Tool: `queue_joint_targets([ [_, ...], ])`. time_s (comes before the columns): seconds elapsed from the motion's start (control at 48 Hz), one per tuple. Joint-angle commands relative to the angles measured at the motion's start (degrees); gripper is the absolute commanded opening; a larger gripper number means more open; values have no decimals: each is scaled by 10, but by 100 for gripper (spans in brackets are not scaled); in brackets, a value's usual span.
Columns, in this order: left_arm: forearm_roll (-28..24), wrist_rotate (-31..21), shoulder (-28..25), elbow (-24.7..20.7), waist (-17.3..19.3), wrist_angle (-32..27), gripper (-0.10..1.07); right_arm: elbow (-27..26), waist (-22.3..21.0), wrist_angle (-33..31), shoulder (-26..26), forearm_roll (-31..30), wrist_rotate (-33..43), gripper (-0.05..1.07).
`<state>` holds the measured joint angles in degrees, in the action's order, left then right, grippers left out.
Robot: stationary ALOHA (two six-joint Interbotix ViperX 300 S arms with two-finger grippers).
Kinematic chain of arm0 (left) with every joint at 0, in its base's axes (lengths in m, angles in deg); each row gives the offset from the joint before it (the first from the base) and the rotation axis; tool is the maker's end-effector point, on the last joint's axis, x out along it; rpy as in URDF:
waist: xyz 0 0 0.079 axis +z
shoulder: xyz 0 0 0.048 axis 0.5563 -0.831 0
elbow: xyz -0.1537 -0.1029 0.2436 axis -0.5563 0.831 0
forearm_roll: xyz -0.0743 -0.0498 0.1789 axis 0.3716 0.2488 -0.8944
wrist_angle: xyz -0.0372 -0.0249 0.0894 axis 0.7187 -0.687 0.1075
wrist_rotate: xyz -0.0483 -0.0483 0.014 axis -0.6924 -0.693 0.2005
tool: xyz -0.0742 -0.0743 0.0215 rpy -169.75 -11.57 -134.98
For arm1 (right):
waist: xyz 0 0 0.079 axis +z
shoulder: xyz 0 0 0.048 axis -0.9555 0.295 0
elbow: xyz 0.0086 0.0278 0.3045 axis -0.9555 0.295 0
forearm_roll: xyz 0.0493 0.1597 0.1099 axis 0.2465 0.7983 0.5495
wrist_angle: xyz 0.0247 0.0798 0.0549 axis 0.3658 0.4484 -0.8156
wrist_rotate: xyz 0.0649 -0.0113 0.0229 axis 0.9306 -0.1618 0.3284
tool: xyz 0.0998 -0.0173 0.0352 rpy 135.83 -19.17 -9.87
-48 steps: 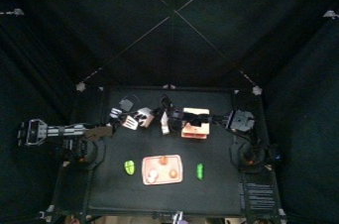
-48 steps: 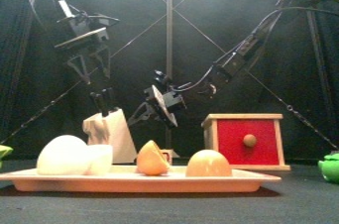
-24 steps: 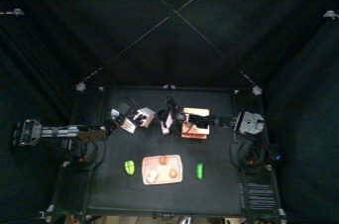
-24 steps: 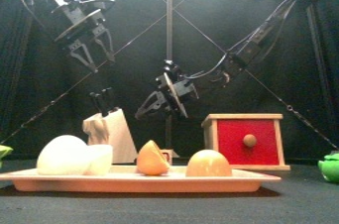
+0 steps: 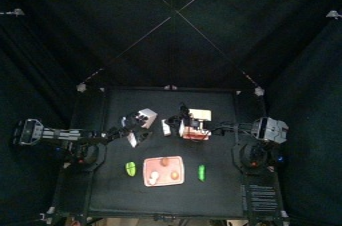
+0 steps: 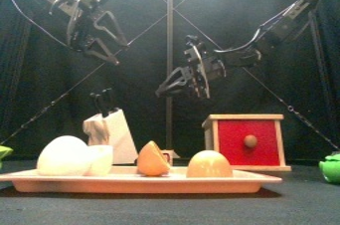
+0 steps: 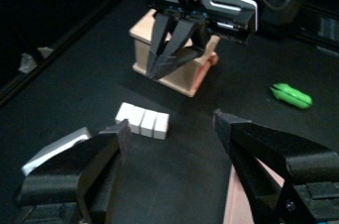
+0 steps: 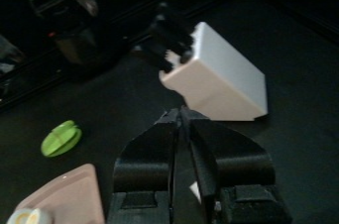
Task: Put cleaver in holder
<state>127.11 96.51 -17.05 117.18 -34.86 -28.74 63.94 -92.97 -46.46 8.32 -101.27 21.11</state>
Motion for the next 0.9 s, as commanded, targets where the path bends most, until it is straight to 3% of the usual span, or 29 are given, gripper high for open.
queue_joint_targets([
  [0.0,-23,-5,6,4,-23,-22,98,1,18,5,-40,-4,-2,54],
  [0.292,-52,-62,4,18,-108,-47,98,36,65,5,-83,4,5,54],
  [0.417,-102,-84,-3,17,-141,-48,98,52,106,5,-97,18,5,54],
  [0.604,-149,-128,-22,15,-152,-42,98,54,145,4,-113,25,4,54],
  [0.771,-211,-143,-27,16,-151,-44,98,59,151,5,-116,29,4,54],
  [0.875,-219,-149,-25,16,-152,-43,98,65,149,5,-116,36,4,54],
])
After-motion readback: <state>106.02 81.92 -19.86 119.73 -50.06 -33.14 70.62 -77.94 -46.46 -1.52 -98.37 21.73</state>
